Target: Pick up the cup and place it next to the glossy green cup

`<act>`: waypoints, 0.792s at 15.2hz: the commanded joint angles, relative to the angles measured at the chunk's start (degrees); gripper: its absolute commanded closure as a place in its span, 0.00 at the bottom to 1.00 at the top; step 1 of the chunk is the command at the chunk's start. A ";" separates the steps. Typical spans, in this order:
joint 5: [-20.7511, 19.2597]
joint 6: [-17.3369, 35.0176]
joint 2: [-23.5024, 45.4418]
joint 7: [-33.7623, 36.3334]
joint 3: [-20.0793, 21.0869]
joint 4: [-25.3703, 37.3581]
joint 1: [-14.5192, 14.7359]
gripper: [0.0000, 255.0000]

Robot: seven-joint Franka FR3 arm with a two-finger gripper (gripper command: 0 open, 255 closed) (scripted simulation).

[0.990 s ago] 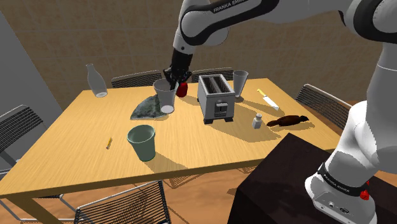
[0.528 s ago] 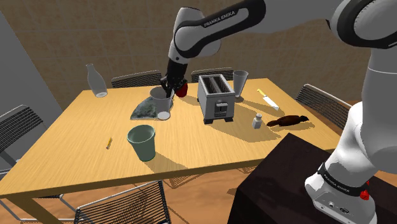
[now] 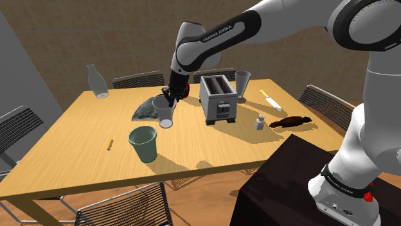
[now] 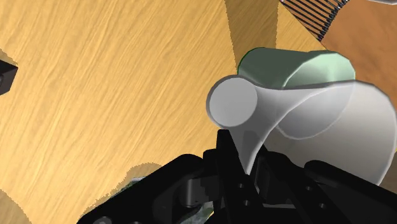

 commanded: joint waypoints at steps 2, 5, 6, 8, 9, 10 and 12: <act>0.50 1.95 0.98 -0.73 0.16 -0.99 -0.14 1.00; 0.95 3.80 2.05 -1.32 0.35 -1.82 -0.22 1.00; 1.11 4.42 2.42 -1.53 0.42 -2.07 -0.24 1.00; 1.42 5.63 3.20 -1.93 0.56 -2.53 -0.31 1.00; 1.58 6.23 3.60 -2.14 0.64 -2.74 -0.34 1.00; 1.74 6.82 4.01 -2.34 0.72 -2.93 -0.38 1.00; 2.07 8.00 4.86 -2.76 0.88 -3.29 -0.45 1.00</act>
